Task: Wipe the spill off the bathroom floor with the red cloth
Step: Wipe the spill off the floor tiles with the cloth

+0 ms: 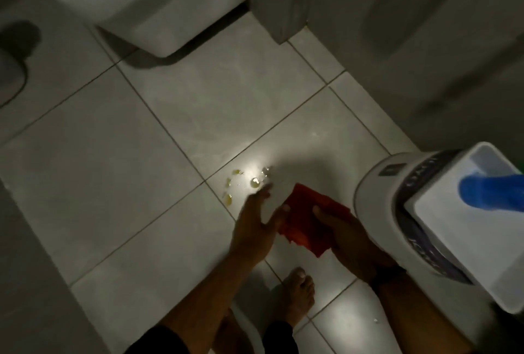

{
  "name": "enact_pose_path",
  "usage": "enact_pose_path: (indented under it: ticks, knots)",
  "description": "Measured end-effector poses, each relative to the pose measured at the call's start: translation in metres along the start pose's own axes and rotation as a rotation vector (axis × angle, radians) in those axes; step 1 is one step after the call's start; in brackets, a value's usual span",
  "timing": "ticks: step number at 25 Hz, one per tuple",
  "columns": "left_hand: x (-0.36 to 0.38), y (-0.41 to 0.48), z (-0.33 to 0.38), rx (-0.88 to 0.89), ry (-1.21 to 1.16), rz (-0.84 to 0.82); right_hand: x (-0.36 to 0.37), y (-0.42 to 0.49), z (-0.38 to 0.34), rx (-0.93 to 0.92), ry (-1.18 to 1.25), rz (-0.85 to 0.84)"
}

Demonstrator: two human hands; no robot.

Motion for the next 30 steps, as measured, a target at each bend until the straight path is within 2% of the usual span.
enact_pose_path:
  ticks: [3, 6, 8, 14, 17, 19, 21, 25, 27, 30]
  knots:
    - [-0.045, 0.031, -0.088, -0.033, 0.418, 0.272, 0.021, 0.037, 0.016, -0.044, -0.099, 0.092]
    - [-0.073, 0.065, -0.185, -0.179, 0.738, 0.315, 0.029, 0.077, 0.038, -0.11, -0.249, 0.102]
    - [-0.075, 0.085, -0.234, -0.181, 0.84, 0.33, 0.036, 0.105, 0.048, -0.175, -0.363, 0.084]
    - [-0.045, 0.153, -0.334, -0.123, 0.81, 0.449, 0.078, 0.232, 0.068, -0.377, -0.622, 0.087]
    - [-0.032, 0.165, -0.368, -0.05, 0.809, 0.564, 0.101, 0.296, 0.057, -0.551, -0.746, 0.116]
    - [-0.031, 0.172, -0.38, -0.025, 0.82, 0.614, 0.121, 0.331, 0.05, -0.703, -0.979, 0.161]
    - [-0.031, 0.172, -0.381, -0.023, 0.81, 0.635, 0.141, 0.352, 0.056, -0.784, -1.251, 0.132]
    - [-0.031, 0.171, -0.383, -0.024, 0.815, 0.633, 0.154, 0.374, 0.106, -0.695, -1.865, -0.03]
    - [-0.031, 0.172, -0.384, -0.023, 0.825, 0.648, 0.16, 0.384, 0.129, -0.739, -1.901, -0.051]
    - [-0.029, 0.174, -0.386, -0.015, 0.843, 0.651, 0.173, 0.384, 0.168, -0.935, -1.899, -0.027]
Point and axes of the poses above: each hand's wrist, its own y-axis towards the middle knuckle, its own x-axis out of the palm, z = x × y, the point moved 1 cm from there along y, towards the middle knuckle, and after that the axes turned 4 degrees about y, right-handed, at the moved point
